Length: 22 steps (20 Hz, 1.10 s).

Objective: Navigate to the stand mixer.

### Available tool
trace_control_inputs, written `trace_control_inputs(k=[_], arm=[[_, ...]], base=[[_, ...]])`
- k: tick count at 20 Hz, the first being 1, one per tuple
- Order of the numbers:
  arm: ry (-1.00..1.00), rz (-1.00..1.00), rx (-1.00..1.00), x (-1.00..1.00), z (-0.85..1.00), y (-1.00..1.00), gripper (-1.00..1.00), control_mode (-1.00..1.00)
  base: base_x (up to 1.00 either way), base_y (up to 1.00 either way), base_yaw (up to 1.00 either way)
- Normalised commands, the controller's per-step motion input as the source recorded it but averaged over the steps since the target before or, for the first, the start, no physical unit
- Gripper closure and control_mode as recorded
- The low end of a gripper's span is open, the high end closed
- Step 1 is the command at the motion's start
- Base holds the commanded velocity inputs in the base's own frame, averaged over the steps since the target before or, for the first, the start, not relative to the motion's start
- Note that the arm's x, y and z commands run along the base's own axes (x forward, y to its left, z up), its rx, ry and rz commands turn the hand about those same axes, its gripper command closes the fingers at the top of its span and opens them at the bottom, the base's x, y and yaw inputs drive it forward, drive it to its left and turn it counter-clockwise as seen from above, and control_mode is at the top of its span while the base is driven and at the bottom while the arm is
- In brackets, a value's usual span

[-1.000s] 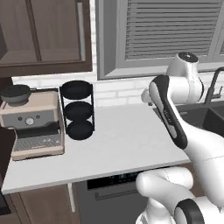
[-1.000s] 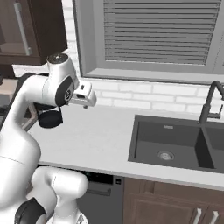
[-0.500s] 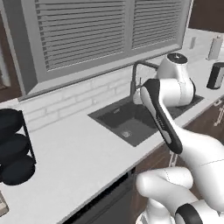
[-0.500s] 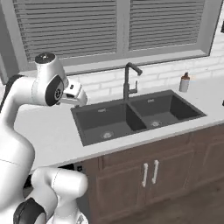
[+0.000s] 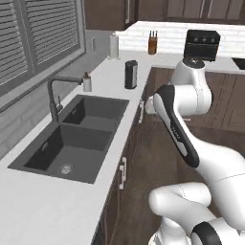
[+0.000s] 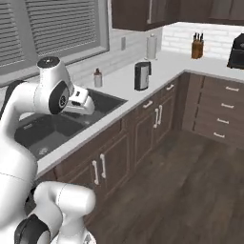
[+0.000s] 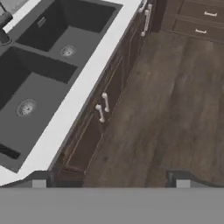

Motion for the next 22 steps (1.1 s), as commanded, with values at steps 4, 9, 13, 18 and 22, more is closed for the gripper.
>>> trace_control_inputs(k=[4,9,13,18,22], arm=[[0.0,0.0,0.0,0.0,0.0,0.0,-1.0,1.0],[0.0,0.0,0.0,0.0,0.0,0.0,-1.0,1.0],[0.0,0.0,0.0,0.0,0.0,0.0,-1.0,1.0],[0.0,0.0,0.0,0.0,0.0,0.0,-1.0,1.0],[0.0,0.0,0.0,0.0,0.0,0.0,-1.0,1.0]], base=[[0.0,-0.18,-0.9],[0.0,-0.19,-0.9],[0.0,-0.19,-0.9],[0.0,-0.21,-0.89],[0.0,-0.17,-0.87]])
